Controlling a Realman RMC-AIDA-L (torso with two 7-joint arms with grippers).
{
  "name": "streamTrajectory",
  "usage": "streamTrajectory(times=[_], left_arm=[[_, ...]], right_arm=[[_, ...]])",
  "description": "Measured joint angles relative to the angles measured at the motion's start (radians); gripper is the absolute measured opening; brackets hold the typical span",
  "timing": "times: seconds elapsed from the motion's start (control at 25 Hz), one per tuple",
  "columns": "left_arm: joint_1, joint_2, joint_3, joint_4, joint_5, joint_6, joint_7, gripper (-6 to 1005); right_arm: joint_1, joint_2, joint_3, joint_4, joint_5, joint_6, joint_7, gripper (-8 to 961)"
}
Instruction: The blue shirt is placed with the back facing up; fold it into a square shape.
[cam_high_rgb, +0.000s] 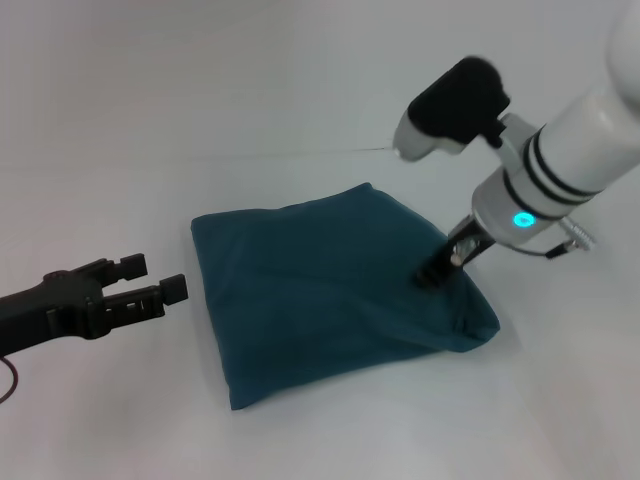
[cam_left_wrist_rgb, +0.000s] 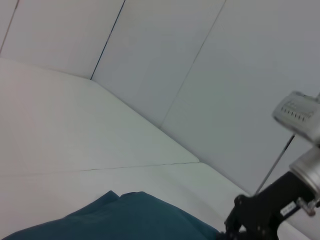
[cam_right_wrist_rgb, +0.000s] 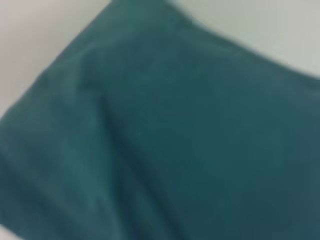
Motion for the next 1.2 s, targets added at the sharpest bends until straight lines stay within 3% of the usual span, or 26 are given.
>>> streamTrajectory(times=[0.2,0.68,1.2], left_arm=[[0.0,0.0,-0.003,0.0,-0.001,-0.002,0.0,949],[-0.008,-0.004,-0.004,-0.001,-0.003,-0.011,0.0,949],[-0.015,-0.001,0.0,-0.013,-0.001,-0.013,0.0,949]], right_arm=[[-0.045,-0.001,0.075,-0.088,0.041,0.078,-0.023,5],[0.018,0.002,0.073,0.255,0.15,0.408,-0.165,8],[0.02,-0.001,0.078,0.337,0.095,0.509,-0.107,12]])
